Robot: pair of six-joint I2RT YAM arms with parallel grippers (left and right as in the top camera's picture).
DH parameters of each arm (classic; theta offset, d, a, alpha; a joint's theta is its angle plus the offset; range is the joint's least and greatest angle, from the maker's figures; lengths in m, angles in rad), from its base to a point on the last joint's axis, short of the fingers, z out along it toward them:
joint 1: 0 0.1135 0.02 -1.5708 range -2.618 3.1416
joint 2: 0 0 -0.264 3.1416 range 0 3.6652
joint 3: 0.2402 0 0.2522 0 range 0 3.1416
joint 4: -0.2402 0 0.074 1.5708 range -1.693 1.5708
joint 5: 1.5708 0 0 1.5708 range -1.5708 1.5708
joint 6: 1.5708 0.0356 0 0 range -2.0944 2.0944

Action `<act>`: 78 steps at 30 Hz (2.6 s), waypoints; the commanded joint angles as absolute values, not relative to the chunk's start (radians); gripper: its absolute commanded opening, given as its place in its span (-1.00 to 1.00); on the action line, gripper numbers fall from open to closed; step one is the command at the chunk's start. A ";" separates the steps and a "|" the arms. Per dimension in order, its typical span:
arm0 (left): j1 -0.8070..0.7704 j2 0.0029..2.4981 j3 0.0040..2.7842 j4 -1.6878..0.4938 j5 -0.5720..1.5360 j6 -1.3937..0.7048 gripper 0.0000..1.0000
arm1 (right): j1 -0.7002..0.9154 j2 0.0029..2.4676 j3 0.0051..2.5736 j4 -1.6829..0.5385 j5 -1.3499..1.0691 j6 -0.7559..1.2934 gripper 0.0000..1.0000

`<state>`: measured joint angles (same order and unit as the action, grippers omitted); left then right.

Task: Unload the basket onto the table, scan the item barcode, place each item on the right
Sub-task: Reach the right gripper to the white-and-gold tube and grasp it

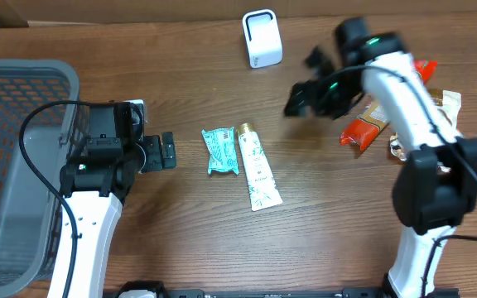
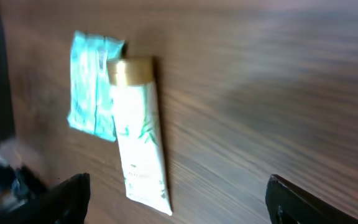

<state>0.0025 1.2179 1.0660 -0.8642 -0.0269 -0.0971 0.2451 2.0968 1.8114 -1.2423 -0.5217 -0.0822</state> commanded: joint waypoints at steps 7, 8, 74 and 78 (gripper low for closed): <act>0.007 1.223 1.062 -0.863 -0.033 -0.082 0.99 | 0.387 2.120 1.578 -1.044 -0.709 -0.104 0.79; 0.007 1.223 1.062 -0.863 -0.033 -0.082 1.00 | 0.398 2.122 1.558 -1.016 -0.725 -0.100 0.77; 0.007 1.223 1.062 -0.863 -0.033 -0.082 0.99 | 0.578 2.078 1.495 -0.809 -0.330 0.435 -0.92; 0.007 1.223 1.062 -0.863 -0.033 -0.082 1.00 | 0.569 2.036 1.627 -1.037 -0.008 0.410 -0.92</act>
